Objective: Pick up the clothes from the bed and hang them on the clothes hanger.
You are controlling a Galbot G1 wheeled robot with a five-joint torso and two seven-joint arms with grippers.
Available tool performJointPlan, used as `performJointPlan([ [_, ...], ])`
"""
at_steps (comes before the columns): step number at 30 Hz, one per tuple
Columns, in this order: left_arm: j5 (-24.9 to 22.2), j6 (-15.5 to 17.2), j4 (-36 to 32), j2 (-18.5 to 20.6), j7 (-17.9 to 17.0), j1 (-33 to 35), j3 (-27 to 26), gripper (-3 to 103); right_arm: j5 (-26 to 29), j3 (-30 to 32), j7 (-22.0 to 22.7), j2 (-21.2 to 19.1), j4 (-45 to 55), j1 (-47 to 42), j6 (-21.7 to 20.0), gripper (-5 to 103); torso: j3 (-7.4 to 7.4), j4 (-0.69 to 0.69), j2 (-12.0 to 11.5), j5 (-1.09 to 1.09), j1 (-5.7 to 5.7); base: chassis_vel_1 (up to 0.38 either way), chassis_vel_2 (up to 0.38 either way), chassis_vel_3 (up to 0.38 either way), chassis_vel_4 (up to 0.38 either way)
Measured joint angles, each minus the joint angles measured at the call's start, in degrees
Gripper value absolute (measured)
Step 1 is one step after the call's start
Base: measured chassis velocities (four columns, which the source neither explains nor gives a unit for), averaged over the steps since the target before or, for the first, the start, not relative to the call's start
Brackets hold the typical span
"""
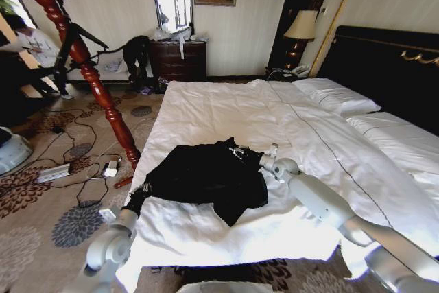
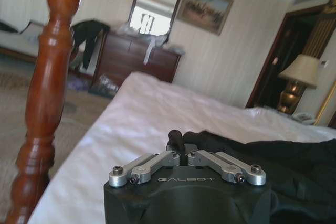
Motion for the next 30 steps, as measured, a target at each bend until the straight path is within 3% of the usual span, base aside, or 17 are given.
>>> performJointPlan([
  [4,-3.83,-0.35,-1.61,6.79,-1.16,-4.2,-2.23,1,-0.36,2.6,6.89,0.24,3.98,2.15,5.19,1,0.0,-0.01,0.0,0.0,0.0,0.0,0.0,0.0,0.0],
  [6,-8.91,-0.22,-2.77,15.49,-2.7,-9.57,-4.66,1,2.21,5.48,12.41,-0.18,8.18,4.76,6.1,1,0.01,-0.01,0.0,0.0,0.01,0.0,0.0,0.0,0.0],
  [7,-8.91,-0.22,-2.77,15.49,-2.7,-9.57,-4.66,1,2.21,5.48,12.41,-0.18,8.18,4.76,6.1,1,0.01,-0.01,0.0,0.0,0.01,0.0,0.0,0.0,0.0],
  [9,-12.14,0.06,-2.89,20.09,-3.5,-13.04,-5.64,1,3.81,7.48,14.6,-0.56,10.42,6.57,6.56,1,0.01,0.0,0.0,0.01,0.01,0.0,0.0,0.0,0.0],
  [11,-18.49,0.64,-1.71,27.56,-4.81,-20.86,-6.15,1,4.96,10.77,16.36,-1.65,12.95,10.17,7.61,1,0.01,-0.04,0.0,0.02,0.01,0.0,0.0,0.0,0.0],
  [14,-21.41,0.96,-0.61,30.6,-5.1,-24.76,-5.76,1,5.38,11.98,17.02,-2.27,13.86,11.97,8.03,1,0.01,-0.03,0.0,-0.01,0.01,0.0,0.0,0.0,0.0],
  [18,-31.35,1.89,1.81,40.79,-5.21,-37.56,-4.84,1,9.52,14.9,20.9,-4.13,18.21,17.98,8.29,1,0.0,-0.03,0.0,0.03,0.02,0.0,0.0,0.0,0.0],
  [19,-31.35,1.89,1.81,40.79,-5.21,-37.56,-4.84,1,9.52,14.9,20.9,-4.13,18.21,17.98,8.29,1,0.0,-0.03,0.0,0.03,0.02,0.0,0.0,0.0,0.0],
  [23,-37.29,2.36,2.63,47.67,-4.73,-45.51,-5.12,1,13.28,17.13,24.26,-6.76,24.01,21.82,7.88,1,0.0,0.02,0.0,-0.01,0.0,0.0,0.0,0.0,0.0],
  [30,-42.08,2.99,1.86,52.53,-4.46,-50.84,-5.62,1,16.65,18.83,26.69,-12.41,30.92,24.97,7.01,0,0.0,-0.03,0.0,0.03,0.0,0.0,0.0,0.0,0.0],
])
